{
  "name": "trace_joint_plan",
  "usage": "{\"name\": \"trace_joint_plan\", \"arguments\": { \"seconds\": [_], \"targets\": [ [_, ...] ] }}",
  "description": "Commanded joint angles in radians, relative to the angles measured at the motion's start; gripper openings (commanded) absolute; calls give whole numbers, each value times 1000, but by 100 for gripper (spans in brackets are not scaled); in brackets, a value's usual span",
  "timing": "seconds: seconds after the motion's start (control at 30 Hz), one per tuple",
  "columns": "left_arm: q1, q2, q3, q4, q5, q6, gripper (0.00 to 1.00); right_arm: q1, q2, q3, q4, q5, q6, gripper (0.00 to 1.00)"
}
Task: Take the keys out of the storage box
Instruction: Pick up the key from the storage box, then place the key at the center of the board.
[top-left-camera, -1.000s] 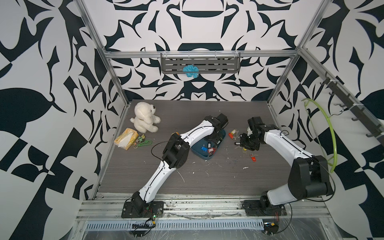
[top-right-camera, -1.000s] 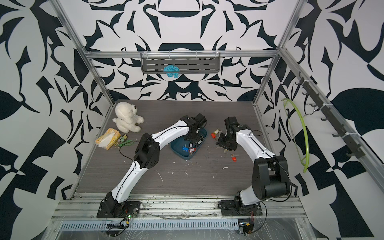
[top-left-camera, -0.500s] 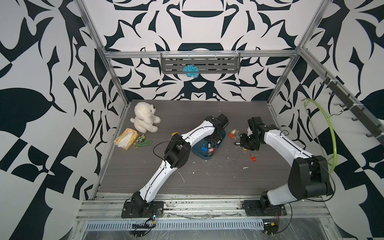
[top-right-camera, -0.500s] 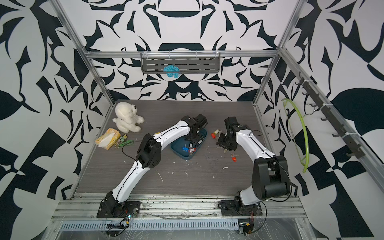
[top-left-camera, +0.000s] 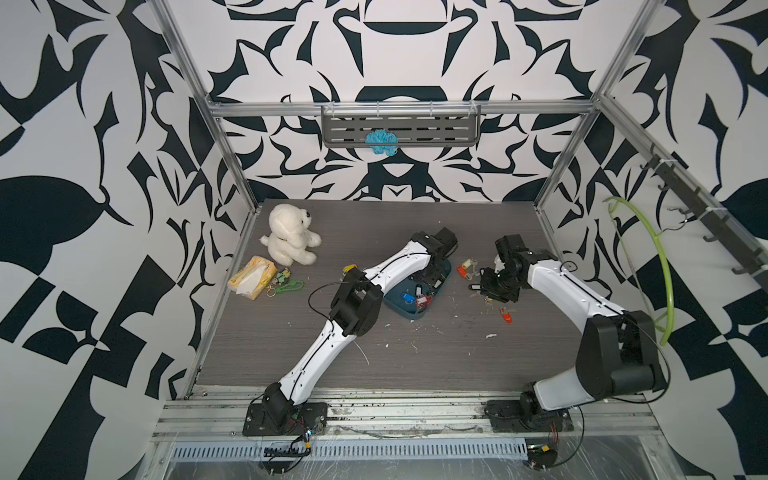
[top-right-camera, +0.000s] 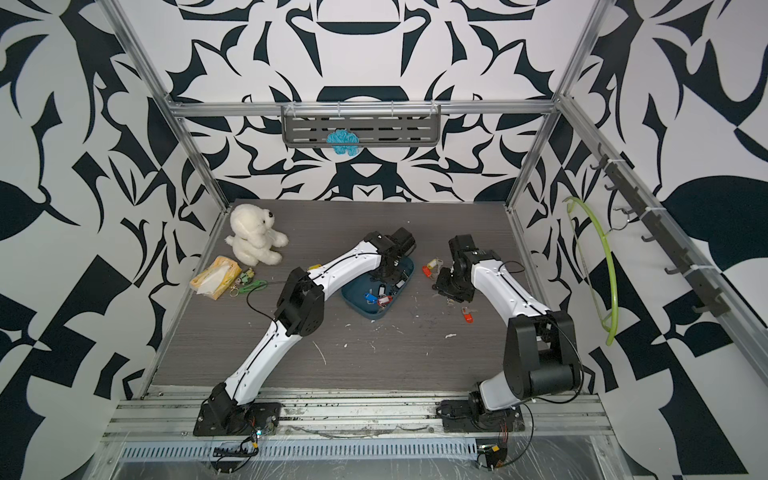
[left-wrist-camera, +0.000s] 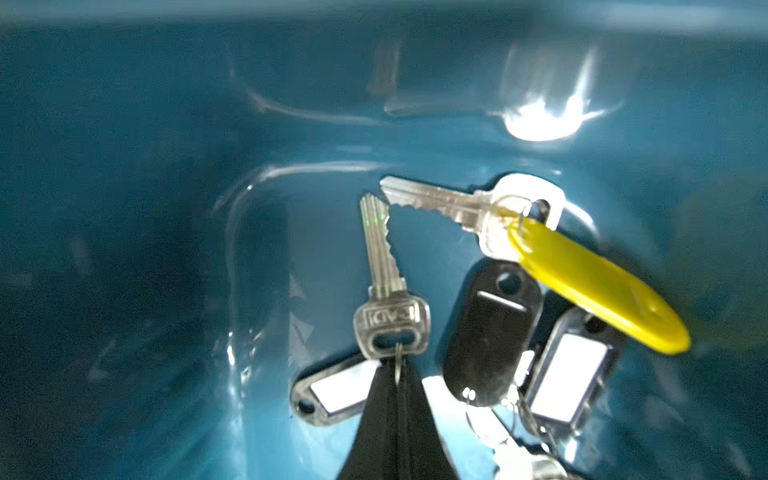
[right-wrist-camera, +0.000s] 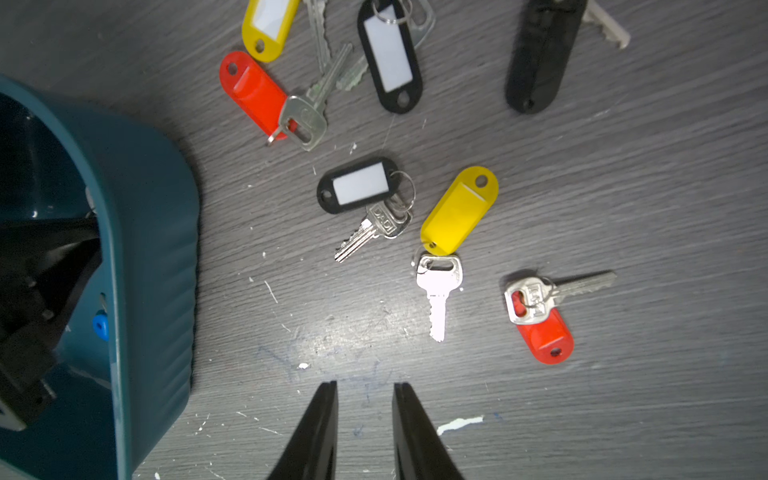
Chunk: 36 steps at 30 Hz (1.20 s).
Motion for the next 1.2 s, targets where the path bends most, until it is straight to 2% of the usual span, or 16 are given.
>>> {"name": "trace_joint_plan", "arguments": {
  "seconds": [0.0, 0.47, 0.7, 0.8, 1.03, 1.17],
  "targets": [
    [0, -2, 5, -51, -27, 8, 0, 6, -28, -7, -1, 6, -6, 28],
    [0, -207, -11, -72, -100, -9, 0, 8, -48, -23, -3, 3, -3, 26],
    [17, -331, -86, -85, -123, -51, 0, 10, -59, -29, -7, 1, 2, 25],
    [51, -411, -179, -85, -134, -85, 0, 12, -67, -33, -9, 0, 3, 25],
    [147, -646, -531, -5, -121, -160, 0, 23, -73, -40, -8, -1, 12, 24],
    [179, -727, -687, 22, -98, -188, 0, 40, -65, -35, -3, 1, 20, 24]
  ]
}}
